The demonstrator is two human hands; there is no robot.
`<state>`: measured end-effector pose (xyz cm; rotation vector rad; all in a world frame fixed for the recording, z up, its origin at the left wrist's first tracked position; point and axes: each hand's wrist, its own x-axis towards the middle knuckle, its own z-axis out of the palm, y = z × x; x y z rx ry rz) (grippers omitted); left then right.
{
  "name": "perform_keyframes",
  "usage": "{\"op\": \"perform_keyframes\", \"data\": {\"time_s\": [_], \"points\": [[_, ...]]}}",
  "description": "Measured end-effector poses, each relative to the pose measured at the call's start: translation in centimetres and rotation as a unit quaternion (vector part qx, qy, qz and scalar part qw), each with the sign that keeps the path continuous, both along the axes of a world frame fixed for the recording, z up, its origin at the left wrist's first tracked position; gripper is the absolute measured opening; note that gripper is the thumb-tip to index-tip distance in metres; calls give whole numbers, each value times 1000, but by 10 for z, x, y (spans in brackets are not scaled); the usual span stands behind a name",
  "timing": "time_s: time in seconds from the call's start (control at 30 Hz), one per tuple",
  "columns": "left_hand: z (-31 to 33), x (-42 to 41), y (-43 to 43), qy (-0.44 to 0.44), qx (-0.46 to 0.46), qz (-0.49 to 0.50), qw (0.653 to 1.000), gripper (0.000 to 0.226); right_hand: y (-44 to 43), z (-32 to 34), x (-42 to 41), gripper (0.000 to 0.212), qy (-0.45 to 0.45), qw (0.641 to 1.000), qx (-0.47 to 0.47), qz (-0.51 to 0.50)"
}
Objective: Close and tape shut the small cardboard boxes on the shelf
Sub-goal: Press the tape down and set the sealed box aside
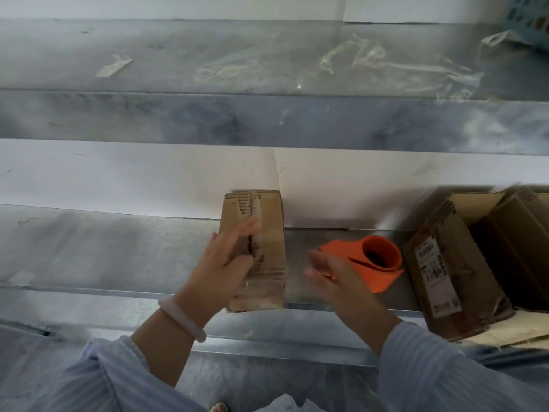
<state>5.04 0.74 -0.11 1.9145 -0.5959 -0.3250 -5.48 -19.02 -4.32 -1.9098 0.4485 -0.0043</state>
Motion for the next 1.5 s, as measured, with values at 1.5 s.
{"op": "perform_keyframes", "data": {"time_s": [1.5], "points": [[-80, 3, 35, -281, 87, 8, 956, 44, 48, -45, 39, 41, -314, 890, -320, 87]]}}
